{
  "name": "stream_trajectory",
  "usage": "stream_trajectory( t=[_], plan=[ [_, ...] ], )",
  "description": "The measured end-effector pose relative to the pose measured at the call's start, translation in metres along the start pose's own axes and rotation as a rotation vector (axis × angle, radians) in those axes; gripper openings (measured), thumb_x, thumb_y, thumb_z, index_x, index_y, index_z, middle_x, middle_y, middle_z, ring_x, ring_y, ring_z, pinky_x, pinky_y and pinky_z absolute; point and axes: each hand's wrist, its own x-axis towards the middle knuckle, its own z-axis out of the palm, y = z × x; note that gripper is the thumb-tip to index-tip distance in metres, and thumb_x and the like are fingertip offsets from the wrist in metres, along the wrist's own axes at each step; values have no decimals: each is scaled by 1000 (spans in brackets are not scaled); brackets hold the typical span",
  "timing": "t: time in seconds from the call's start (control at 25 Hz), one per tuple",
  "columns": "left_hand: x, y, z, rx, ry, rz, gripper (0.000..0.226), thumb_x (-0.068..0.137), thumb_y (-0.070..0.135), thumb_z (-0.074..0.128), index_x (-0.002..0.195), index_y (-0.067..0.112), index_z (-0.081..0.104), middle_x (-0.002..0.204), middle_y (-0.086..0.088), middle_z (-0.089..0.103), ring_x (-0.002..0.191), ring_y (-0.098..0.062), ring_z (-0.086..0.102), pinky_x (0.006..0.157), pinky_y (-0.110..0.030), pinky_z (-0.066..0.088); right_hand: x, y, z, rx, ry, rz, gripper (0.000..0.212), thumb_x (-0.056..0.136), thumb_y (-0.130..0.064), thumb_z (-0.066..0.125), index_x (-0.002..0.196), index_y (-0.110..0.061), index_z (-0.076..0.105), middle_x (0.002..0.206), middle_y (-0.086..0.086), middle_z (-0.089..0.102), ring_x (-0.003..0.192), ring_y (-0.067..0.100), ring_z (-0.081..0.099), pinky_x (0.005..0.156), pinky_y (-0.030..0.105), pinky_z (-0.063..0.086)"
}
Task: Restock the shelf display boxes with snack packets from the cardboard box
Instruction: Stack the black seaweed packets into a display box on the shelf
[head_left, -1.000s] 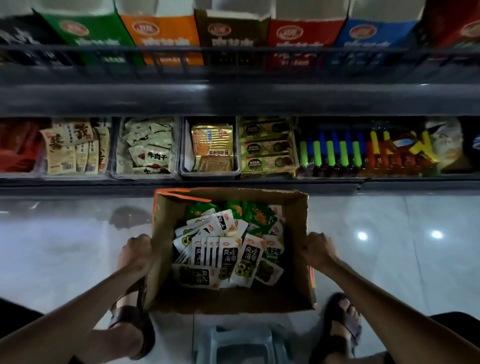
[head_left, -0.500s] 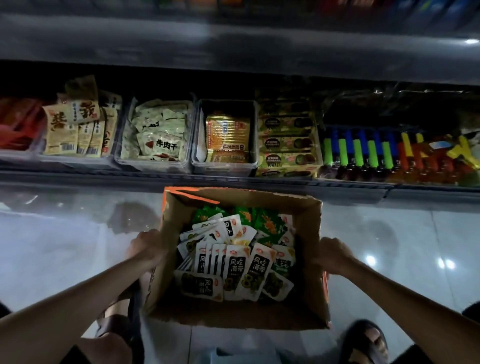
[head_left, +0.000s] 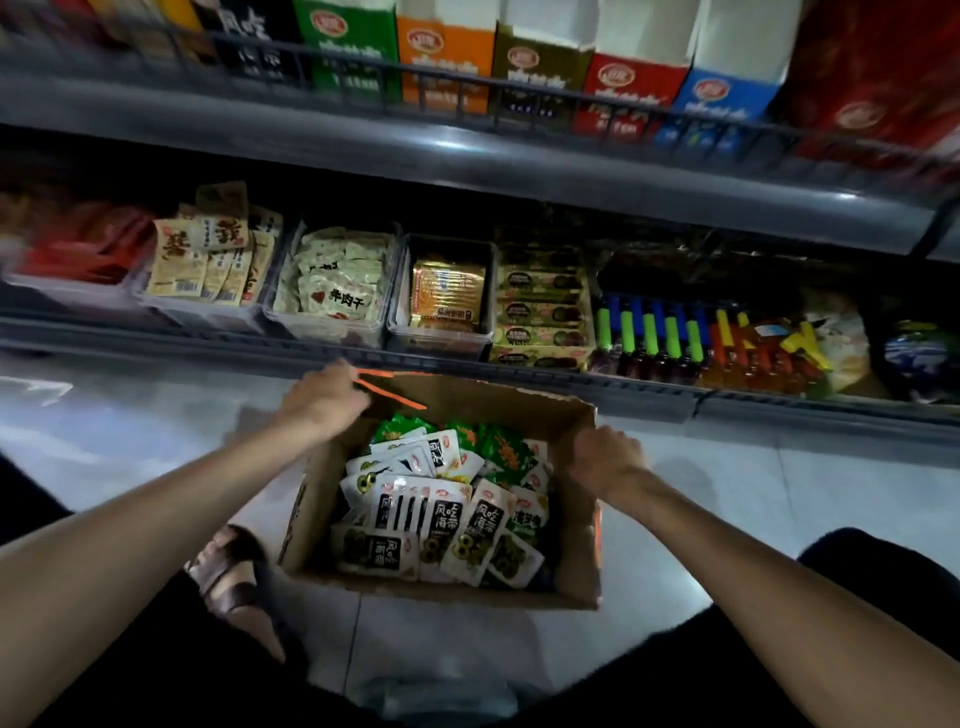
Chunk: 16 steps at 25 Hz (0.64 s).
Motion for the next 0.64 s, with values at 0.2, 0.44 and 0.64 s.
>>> stream_trajectory(
  t=[0.2, 0.44, 0.64],
  plan=[
    [-121, 91, -83, -148, -93, 301, 16, 91, 27, 63, 106, 22, 59, 95, 1, 68, 80, -13, 69, 75, -33, 56, -37, -33, -46, 128, -46, -305, 12, 87, -30, 68, 94, -24, 76, 102, -3, 72, 92, 15, 67, 87, 36, 56],
    [-143, 100, -92, -178, -165, 350, 13, 93, 19, 59, 105, 16, 61, 98, -3, 69, 82, -15, 70, 67, -28, 55, -47, -39, -20, 137, -88, -314, 27, 87, -32, 72, 113, -24, 70, 118, 0, 67, 107, 19, 63, 89, 32, 51],
    [-112, 70, -65, -144, -113, 224, 14, 93, 23, 61, 106, 18, 62, 100, -4, 68, 85, -17, 66, 65, -25, 49, 11, -48, 32, 131, -191, -284, 46, 82, -39, 76, 122, -19, 65, 123, 6, 63, 113, 25, 60, 92, 35, 48]
  ],
)
